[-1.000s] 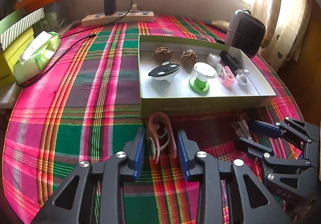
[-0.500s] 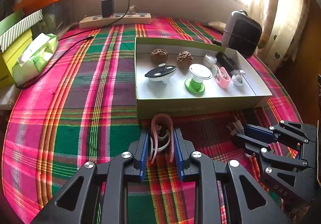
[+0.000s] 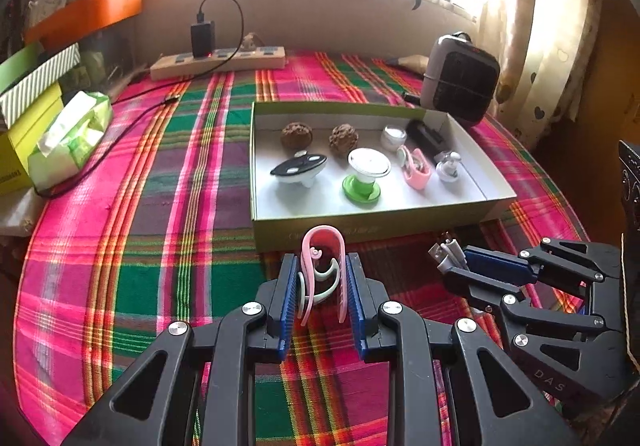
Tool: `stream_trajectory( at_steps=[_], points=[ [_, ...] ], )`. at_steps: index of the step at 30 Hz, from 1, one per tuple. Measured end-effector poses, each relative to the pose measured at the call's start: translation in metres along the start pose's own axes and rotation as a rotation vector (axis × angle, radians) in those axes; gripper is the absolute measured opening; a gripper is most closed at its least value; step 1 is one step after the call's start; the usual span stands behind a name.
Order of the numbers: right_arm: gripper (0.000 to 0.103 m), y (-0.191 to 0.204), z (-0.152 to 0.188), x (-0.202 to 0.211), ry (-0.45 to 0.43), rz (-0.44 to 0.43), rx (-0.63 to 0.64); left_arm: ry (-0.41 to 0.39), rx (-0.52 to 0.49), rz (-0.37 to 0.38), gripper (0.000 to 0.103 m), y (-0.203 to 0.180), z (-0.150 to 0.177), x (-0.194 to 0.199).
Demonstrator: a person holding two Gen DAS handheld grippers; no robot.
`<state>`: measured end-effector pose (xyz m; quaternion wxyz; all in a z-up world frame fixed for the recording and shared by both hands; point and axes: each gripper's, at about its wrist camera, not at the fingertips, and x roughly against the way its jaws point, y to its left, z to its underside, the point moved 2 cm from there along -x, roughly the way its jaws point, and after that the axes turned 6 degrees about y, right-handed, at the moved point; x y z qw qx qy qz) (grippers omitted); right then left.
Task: Organize objects
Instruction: 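Carry the pink hook in the left tool and cable in the right into the box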
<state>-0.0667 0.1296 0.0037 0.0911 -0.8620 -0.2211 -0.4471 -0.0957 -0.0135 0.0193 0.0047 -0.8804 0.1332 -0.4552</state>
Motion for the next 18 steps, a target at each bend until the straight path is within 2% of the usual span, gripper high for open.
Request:
stream_trajectory(
  at_steps=[8, 18],
  points=[
    [0.019, -0.005, -0.008, 0.014, -0.047, -0.001, -0.016, -0.031, -0.019, 0.003, 0.022, -0.005, -0.010, 0.008],
    [0.019, -0.019, -0.020, 0.013, -0.062, 0.014, -0.046, -0.047, -0.029, 0.011, 0.022, -0.010, -0.025, 0.004]
  ],
)
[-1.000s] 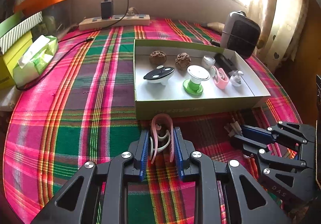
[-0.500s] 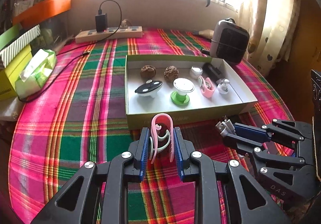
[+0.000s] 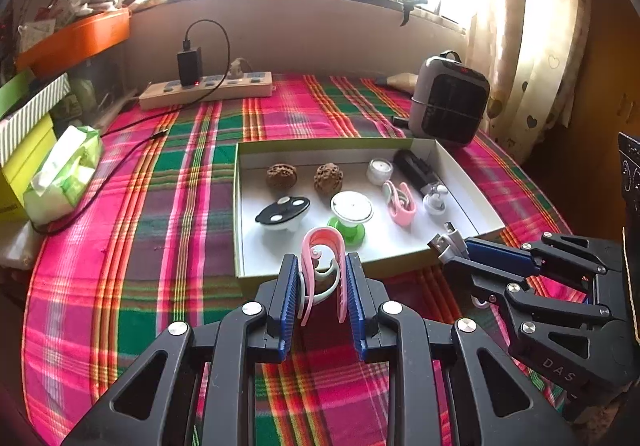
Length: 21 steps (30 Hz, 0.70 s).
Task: Organize objects
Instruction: 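Carry the pink hook in the left tool and cable in the right into the box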
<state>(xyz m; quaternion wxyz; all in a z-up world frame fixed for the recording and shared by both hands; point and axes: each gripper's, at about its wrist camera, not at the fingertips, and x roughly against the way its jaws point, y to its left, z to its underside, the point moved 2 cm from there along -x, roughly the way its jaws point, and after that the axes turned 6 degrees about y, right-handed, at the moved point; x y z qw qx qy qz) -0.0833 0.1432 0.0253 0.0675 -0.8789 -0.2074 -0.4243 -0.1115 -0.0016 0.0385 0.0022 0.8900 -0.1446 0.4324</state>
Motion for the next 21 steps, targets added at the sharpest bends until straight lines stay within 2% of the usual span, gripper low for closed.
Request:
stream_trajectory(
  at_steps=[21],
  points=[
    [0.019, -0.025, -0.045, -0.036, 0.021, 0.001, -0.040, 0.026, 0.024, -0.001, 0.022, 0.006, -0.019, -0.030]
  ],
)
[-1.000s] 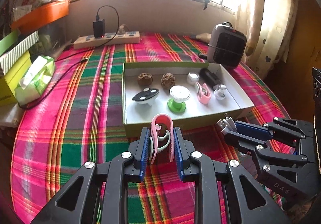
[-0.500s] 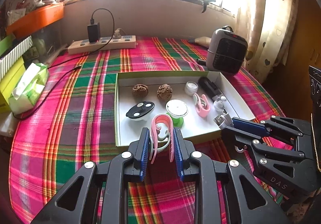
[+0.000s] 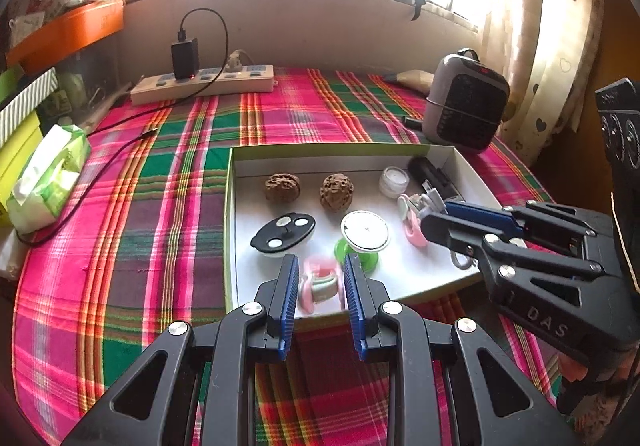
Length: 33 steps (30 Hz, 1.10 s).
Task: Organize objects
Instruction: 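Carry the pink hook in the left tool and cable in the right into the box, then open the left tool to drop the pink hook while the right releases the cable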
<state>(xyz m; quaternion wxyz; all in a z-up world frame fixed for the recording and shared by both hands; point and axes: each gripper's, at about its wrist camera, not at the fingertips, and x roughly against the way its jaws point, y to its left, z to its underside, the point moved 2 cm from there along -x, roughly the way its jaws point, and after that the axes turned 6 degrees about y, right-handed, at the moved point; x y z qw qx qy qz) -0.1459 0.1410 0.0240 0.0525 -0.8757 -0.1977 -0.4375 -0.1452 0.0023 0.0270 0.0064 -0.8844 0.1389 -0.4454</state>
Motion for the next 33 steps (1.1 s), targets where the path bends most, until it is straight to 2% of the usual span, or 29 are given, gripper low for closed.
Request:
stream_trajectory(
  at_steps=[16, 33],
  points=[
    [0.019, -0.007, -0.022, -0.034, 0.066, 0.006, 0.003, 0.025, 0.007, 0.002, 0.022, 0.005, -0.002, -0.015],
    [0.019, -0.008, -0.020, -0.051, 0.118, -0.004, -0.008, 0.029, 0.014, 0.001, 0.022, 0.006, -0.002, -0.014]
  ],
)
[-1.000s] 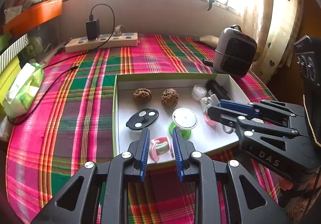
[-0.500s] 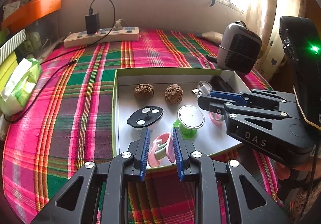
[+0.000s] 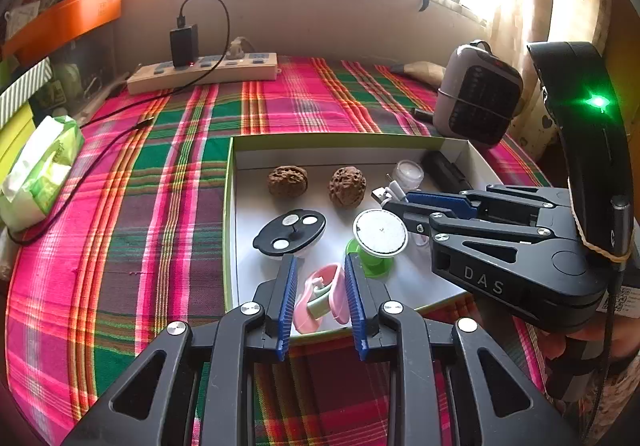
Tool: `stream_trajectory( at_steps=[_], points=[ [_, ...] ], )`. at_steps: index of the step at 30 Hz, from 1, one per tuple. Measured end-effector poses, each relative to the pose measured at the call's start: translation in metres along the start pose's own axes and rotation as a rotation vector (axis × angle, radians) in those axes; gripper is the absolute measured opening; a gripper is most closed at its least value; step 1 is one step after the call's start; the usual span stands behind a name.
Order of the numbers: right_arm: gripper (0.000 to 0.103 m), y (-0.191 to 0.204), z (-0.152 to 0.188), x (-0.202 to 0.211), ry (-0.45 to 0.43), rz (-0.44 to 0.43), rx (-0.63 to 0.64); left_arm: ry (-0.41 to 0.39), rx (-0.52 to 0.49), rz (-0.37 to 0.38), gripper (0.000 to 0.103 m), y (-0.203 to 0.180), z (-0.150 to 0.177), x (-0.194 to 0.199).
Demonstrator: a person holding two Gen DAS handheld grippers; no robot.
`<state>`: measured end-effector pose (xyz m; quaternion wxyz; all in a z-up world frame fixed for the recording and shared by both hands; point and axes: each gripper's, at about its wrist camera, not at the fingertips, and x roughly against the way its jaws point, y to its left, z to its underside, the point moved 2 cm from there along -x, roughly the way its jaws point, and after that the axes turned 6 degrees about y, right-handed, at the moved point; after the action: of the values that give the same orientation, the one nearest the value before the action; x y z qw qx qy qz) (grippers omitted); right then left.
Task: Organize objects
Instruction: 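Open the left tool to drop the pink hook while the right releases the cable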
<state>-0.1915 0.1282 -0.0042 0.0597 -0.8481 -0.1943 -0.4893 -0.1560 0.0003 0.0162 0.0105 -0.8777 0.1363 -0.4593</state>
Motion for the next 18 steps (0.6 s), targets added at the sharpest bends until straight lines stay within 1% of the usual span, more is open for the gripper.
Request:
stream_trajectory(
  at_steps=[11, 15, 18],
  points=[
    [0.019, -0.001, 0.000, 0.000, 0.001, -0.003, -0.021, 0.008, 0.000, -0.013, 0.026, 0.001, 0.000, -0.002],
    [0.020, 0.000, 0.001, 0.005, -0.013, 0.001, -0.028, 0.011, 0.000, -0.033, 0.026, 0.002, 0.000, -0.002],
    [0.027, 0.002, 0.003, 0.010, -0.024, 0.000, -0.032, 0.012, 0.002, -0.047, 0.027, 0.001, 0.002, -0.001]
  ],
)
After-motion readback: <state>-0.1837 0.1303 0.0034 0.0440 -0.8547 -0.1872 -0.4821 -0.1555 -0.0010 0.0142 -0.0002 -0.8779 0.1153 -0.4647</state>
